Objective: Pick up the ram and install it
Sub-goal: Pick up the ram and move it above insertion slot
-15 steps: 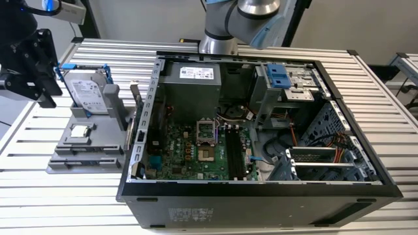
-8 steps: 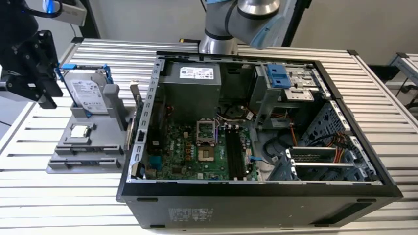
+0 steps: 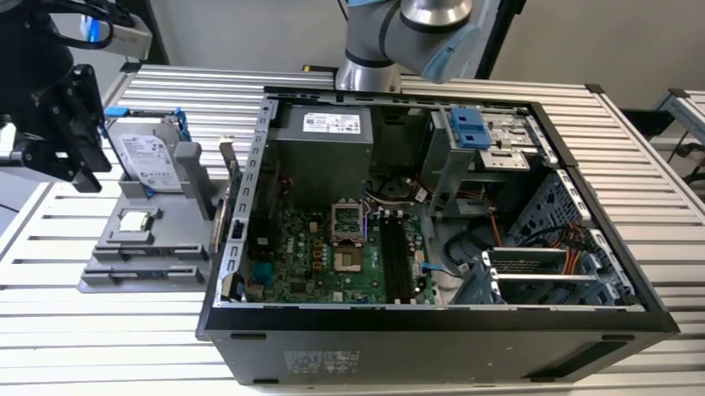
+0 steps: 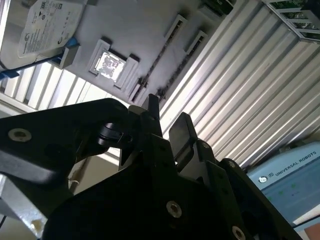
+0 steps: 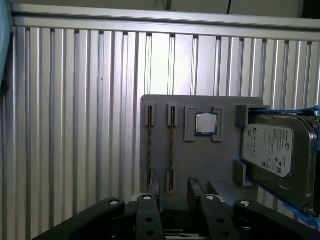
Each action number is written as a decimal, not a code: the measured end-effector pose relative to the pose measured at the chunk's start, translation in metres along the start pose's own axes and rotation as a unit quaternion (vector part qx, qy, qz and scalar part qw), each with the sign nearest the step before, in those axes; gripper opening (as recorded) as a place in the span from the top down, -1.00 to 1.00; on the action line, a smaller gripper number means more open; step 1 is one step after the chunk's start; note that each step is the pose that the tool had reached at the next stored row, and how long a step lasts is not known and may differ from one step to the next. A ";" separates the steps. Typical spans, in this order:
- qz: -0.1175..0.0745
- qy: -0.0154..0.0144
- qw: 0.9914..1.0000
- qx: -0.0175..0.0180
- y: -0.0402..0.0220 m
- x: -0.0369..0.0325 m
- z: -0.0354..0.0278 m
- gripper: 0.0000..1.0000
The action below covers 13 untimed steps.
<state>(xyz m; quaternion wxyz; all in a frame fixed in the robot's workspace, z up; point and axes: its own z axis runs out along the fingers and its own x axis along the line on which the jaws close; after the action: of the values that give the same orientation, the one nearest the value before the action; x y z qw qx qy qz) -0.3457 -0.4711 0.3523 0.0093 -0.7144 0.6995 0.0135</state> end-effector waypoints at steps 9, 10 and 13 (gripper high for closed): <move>0.000 0.000 1.000 0.000 -0.0001 0.0005 0.0150 -1.00; 0.000 0.000 1.000 0.000 -0.0001 0.0005 0.0170 -1.00; 0.000 0.000 1.000 0.000 -0.0001 0.0007 0.0224 -1.00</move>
<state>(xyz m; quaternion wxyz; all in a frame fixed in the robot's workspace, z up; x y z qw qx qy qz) -0.3458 -0.4711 0.3299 0.0091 -0.7144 0.6995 0.0133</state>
